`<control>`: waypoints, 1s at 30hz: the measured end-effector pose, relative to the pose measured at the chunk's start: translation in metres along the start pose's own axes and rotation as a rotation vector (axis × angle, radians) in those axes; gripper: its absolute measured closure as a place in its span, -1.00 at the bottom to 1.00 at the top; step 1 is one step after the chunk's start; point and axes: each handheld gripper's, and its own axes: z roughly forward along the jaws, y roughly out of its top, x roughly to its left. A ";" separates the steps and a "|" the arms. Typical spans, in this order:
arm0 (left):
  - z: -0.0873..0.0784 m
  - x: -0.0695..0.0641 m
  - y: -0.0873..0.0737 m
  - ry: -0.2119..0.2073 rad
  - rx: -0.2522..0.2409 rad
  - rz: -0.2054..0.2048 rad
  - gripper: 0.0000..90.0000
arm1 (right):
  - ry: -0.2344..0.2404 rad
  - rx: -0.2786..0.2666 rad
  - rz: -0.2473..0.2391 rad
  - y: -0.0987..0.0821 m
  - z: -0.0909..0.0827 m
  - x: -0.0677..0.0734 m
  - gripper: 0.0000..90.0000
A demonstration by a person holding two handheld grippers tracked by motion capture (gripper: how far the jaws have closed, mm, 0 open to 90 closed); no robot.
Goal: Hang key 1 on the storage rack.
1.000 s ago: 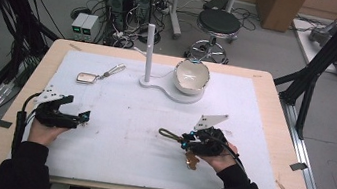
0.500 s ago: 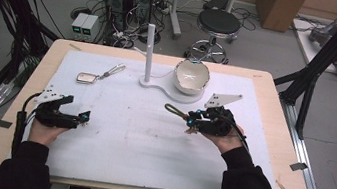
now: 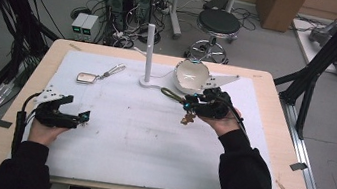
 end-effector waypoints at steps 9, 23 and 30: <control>0.000 0.000 0.000 -0.002 0.000 0.000 -0.88 | -0.013 -0.009 -0.004 0.022 0.003 -0.011 0.62; 0.000 0.001 0.000 0.001 -0.002 0.000 -0.88 | -0.052 0.020 -0.028 0.059 0.013 -0.024 0.62; 0.000 0.001 0.000 0.001 -0.001 0.000 -0.88 | -0.061 0.025 -0.037 0.073 0.016 -0.029 0.62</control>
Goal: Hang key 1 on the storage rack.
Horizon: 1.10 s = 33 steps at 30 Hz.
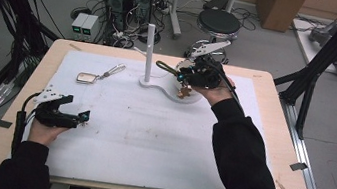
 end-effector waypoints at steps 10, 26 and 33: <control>0.001 0.000 0.000 0.002 0.008 0.001 -0.88 | -0.006 -0.038 0.012 0.024 -0.001 -0.009 0.62; 0.000 0.000 0.000 0.003 0.006 -0.002 -0.88 | -0.059 -0.004 -0.028 0.068 0.021 -0.004 0.62; 0.000 0.001 -0.001 0.000 -0.001 -0.009 -0.88 | -0.099 0.036 -0.043 0.069 0.037 0.000 0.62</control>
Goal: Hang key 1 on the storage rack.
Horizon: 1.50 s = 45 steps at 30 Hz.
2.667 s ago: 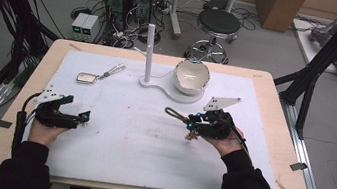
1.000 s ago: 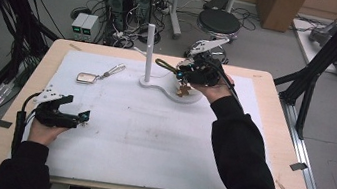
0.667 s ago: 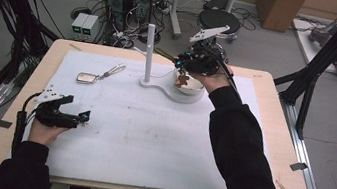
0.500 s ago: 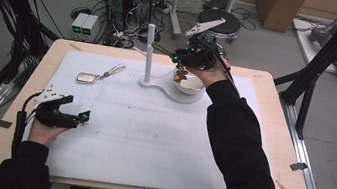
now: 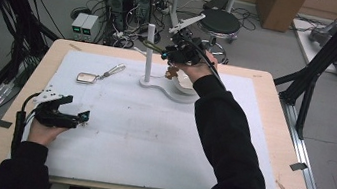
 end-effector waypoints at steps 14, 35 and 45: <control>0.000 0.001 0.000 -0.003 -0.003 0.000 -0.88 | -0.022 0.043 -0.027 0.001 0.014 0.007 0.62; 0.000 0.001 0.000 -0.004 -0.005 -0.004 -0.88 | -0.001 0.107 -0.004 -0.009 0.039 0.011 0.62; 0.000 0.001 0.000 -0.009 -0.007 -0.006 -0.88 | 0.027 0.109 0.024 -0.011 0.052 0.008 0.79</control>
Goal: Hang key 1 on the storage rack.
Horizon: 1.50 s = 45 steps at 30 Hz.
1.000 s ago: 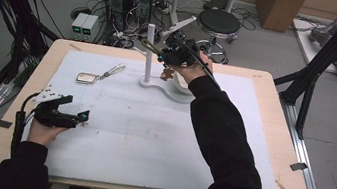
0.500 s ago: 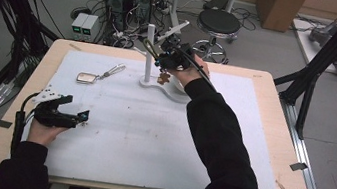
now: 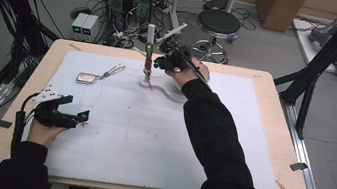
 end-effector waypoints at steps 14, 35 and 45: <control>-0.001 0.001 0.000 0.001 -0.001 0.000 -0.88 | -0.024 -0.043 0.146 -0.009 -0.013 -0.014 -0.39; -0.002 0.000 0.000 0.008 0.004 0.004 -0.88 | -0.049 -0.031 0.237 -0.066 -0.052 -0.027 -0.99; -0.002 0.000 0.000 0.014 0.002 0.001 -0.88 | -0.068 -0.031 0.210 -0.086 -0.065 -0.023 -0.99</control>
